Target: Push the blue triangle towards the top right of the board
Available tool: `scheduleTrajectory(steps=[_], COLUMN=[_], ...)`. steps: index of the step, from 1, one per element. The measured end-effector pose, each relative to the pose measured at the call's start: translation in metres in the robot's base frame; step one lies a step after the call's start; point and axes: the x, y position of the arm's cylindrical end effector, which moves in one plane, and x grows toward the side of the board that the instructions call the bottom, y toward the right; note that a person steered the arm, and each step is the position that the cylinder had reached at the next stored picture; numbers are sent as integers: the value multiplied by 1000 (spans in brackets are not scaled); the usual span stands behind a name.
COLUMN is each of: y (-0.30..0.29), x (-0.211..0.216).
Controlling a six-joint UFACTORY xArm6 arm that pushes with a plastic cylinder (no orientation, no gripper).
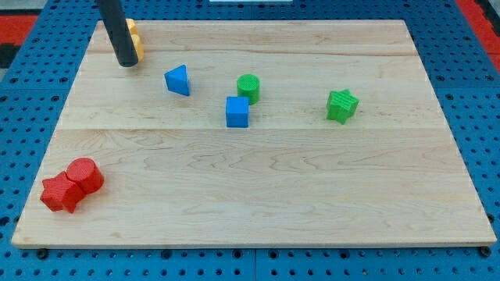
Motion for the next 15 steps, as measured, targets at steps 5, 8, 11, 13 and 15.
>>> scheduleTrajectory(steps=[5,8,11,13,15], y=[-7,103,142,128,200], x=[19,55,31,-5,-34])
